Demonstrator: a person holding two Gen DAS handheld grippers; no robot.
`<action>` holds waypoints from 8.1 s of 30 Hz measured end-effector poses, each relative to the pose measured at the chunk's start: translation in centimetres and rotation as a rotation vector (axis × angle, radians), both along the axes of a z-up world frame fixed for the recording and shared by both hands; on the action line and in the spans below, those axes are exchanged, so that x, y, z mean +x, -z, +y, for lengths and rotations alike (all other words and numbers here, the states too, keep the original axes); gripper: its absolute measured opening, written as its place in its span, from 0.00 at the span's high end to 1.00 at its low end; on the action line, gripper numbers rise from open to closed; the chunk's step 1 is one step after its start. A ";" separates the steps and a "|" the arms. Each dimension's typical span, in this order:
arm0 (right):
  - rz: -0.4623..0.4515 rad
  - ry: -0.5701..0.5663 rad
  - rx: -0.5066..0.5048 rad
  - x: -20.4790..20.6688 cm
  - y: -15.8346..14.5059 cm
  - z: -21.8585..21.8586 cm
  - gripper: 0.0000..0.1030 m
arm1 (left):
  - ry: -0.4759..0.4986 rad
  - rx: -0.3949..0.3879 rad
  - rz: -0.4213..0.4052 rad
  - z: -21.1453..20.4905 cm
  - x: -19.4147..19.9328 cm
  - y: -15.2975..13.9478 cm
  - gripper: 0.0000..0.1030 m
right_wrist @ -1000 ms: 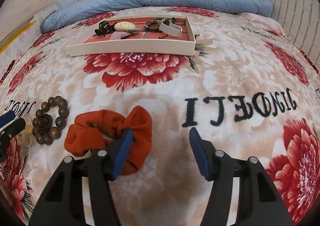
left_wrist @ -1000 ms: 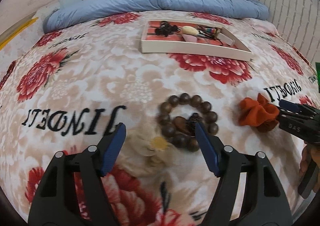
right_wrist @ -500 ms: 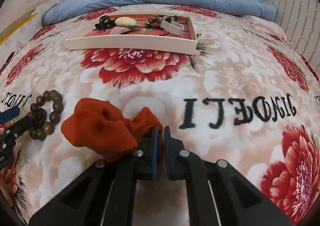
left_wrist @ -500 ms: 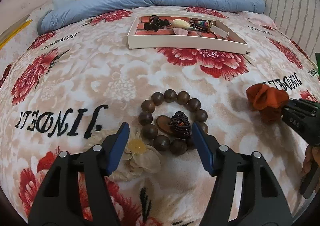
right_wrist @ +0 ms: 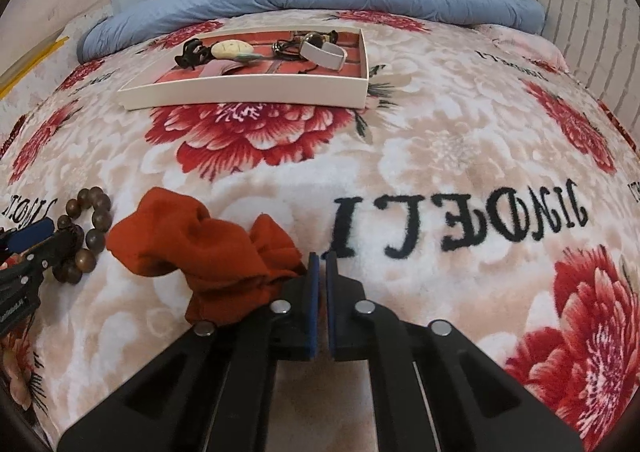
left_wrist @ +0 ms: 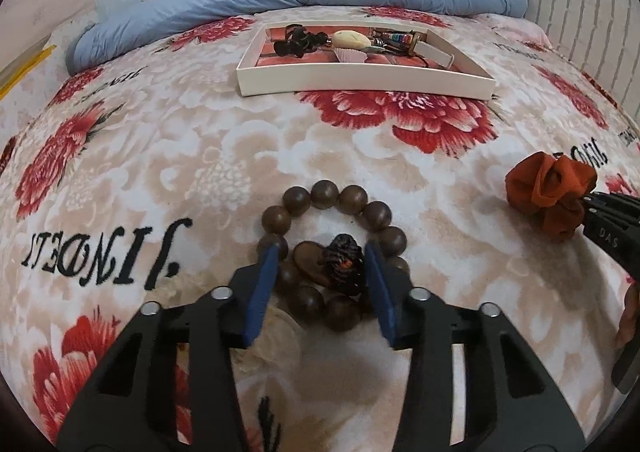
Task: Organize jewelry
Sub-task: 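Close the right tool on the orange scrunchie while the left tool grasps the bead bracelet, then carry the bead bracelet in the left tool while the right tool carries the scrunchie into the tray, then open the left tool to drop the bracelet while the right tool releases the scrunchie, then move the left tool to the cream flower hair tie while the right tool reaches the second bead bracelet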
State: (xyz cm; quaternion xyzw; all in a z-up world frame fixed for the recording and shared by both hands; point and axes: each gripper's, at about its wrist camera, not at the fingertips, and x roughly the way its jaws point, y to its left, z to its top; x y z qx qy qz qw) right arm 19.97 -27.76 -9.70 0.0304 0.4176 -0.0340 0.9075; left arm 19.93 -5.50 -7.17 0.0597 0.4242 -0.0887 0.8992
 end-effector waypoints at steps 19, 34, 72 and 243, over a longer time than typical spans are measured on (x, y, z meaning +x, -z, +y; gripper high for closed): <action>-0.055 -0.019 0.068 -0.1 -1.6 -0.7 1.00 | 0.048 -0.080 -0.006 -0.1 0.6 -1.9 0.82; -0.052 -0.049 0.114 -0.1 -2.2 0.4 0.53 | 0.044 -0.097 -0.033 0.7 0.6 -4.0 0.82; -0.257 -0.050 0.019 5.0 -7.4 -0.7 0.94 | 0.034 -0.109 -0.175 -1.8 7.6 -7.4 0.82; -0.180 0.093 0.028 -3.5 -3.1 8.5 0.04 | -0.194 -0.058 -0.074 15.4 -2.8 -1.8 0.05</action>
